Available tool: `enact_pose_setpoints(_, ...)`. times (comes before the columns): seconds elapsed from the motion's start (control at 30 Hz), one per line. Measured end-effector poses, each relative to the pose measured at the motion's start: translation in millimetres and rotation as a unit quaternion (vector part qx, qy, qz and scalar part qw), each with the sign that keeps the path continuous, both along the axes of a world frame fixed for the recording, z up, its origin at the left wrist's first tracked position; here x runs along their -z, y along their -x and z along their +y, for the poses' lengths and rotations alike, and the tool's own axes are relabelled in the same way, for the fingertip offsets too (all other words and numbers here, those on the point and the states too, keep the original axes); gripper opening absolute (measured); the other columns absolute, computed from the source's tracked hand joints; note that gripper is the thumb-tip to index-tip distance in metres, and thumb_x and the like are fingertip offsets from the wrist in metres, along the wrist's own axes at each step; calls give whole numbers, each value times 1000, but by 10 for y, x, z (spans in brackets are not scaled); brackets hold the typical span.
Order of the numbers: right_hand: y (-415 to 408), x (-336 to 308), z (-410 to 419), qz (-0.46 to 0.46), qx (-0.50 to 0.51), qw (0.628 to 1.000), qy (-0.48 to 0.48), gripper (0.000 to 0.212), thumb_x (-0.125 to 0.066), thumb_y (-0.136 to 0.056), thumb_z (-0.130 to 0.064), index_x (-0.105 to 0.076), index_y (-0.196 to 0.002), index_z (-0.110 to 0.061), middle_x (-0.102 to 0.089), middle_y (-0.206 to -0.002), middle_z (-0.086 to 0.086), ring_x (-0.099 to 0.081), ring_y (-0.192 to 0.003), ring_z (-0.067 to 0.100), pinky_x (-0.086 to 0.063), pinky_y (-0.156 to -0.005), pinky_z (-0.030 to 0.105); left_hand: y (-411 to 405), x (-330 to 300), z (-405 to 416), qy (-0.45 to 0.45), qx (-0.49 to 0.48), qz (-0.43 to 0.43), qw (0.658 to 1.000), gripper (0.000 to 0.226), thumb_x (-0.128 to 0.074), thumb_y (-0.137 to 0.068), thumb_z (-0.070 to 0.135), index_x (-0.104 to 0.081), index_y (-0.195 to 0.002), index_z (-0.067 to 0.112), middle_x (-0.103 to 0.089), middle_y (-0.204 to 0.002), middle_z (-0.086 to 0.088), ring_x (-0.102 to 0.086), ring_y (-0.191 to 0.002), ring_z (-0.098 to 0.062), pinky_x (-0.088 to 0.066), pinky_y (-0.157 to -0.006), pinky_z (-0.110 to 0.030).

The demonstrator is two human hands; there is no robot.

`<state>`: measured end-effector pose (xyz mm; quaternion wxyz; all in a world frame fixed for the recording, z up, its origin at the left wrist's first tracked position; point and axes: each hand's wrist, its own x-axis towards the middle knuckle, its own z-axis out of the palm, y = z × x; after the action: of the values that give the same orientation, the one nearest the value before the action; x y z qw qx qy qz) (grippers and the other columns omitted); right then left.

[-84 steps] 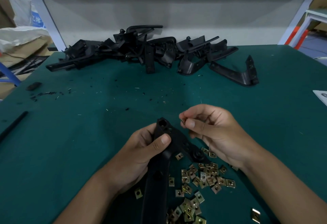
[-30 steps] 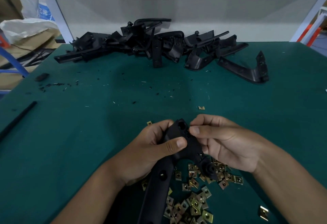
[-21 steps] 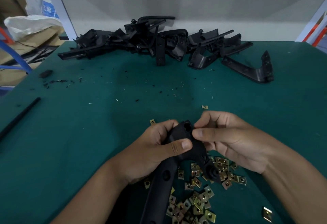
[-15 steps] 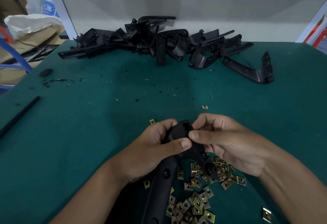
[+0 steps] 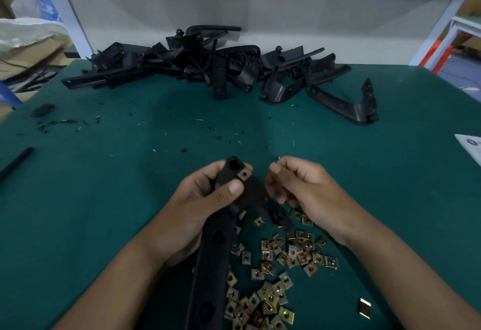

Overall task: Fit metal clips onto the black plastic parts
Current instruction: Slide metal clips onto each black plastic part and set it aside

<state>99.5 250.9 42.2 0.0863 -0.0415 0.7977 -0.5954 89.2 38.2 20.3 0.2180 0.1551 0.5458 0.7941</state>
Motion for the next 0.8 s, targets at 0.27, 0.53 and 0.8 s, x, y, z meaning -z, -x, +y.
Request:
enact_pose_setpoints(0.27, 1, 237, 18, 123, -100, 956, -248, 25, -71, -86, -53, -69, -107, -38, -65, -93, -21, -59, -90, 2, -47, -70, 15, 129, 28, -149, -82, -98, -51, 990, 52, -87, -66, 60, -72, -106, 31, -59, -82, -4, -55, -60, -11, -51, -56, -21)
enact_pose_setpoints(0.53, -44, 308, -57, 189, -156, 920, -307, 35, -61, -94, -55, -65, -126, -41, -50, -107, -23, -46, -111, 0, -47, -92, 28, 136, 42, -100, -107, -58, -55, 991, 91, -83, -77, 51, -47, -143, 0, -70, -90, 7, -53, -63, -7, -49, -56, -20)
enact_pose_setpoints(0.8, -34, 259, -84, 182, -86, 959, -200, 18, -73, -92, -36, -61, -106, -36, -61, -97, -19, -61, -91, 2, -47, -72, 14, 226, 114, -118, -134, -59, -92, 985, 65, -86, -72, 50, -71, -122, 11, -60, -77, 7, -44, -63, -8, -38, -52, -19)
